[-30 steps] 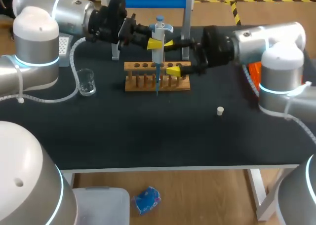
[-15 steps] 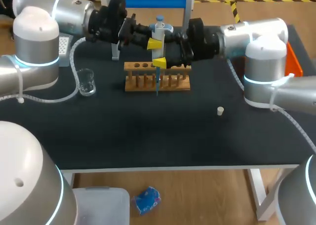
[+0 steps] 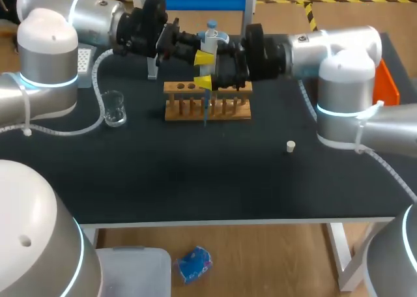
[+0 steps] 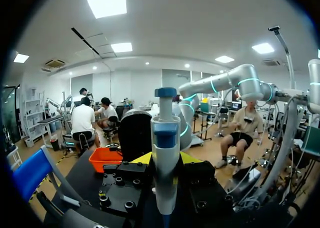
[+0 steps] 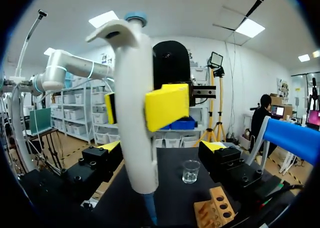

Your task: Invert the test tube, pick up the pipette, mount the tip to pipette, aspirate from beaker and dispense into the tube, eject the tip, return the pipette, and cap with the stopper.

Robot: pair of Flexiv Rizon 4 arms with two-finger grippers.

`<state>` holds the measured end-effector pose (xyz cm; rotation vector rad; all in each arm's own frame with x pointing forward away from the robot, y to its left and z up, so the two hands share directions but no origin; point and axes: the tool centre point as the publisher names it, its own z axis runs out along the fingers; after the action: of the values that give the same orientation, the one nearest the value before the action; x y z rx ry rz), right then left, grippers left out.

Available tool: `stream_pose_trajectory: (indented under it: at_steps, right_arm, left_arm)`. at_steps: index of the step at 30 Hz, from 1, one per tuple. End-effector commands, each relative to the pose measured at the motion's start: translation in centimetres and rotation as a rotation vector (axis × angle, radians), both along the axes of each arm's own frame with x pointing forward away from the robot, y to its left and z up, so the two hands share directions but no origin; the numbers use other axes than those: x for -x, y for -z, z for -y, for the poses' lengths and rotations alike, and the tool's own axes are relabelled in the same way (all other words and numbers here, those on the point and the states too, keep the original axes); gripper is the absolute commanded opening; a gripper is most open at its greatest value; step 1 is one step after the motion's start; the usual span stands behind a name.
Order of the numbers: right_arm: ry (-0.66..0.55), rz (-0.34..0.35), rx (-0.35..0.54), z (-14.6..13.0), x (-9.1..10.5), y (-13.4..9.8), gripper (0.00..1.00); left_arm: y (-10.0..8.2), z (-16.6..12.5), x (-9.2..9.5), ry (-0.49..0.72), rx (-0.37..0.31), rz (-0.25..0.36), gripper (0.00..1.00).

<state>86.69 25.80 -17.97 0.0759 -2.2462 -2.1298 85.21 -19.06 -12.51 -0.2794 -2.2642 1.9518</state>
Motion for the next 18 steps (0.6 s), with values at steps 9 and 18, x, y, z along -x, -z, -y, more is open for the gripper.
stream_pose_trajectory:
  at_steps: [9, 18]
  right_arm:
    - [0.129, 0.036, -0.015, 0.19, 1.86, -0.24, 1.0]
    - [0.145, 0.019, -0.029, 0.14, 1.48, -0.05, 0.39]
  left_arm:
    - [0.03, 0.01, 0.02, -0.001, 0.002, 0.002, 0.0]
    - [0.03, 0.01, 0.02, -0.001, 0.002, 0.002, 0.0]
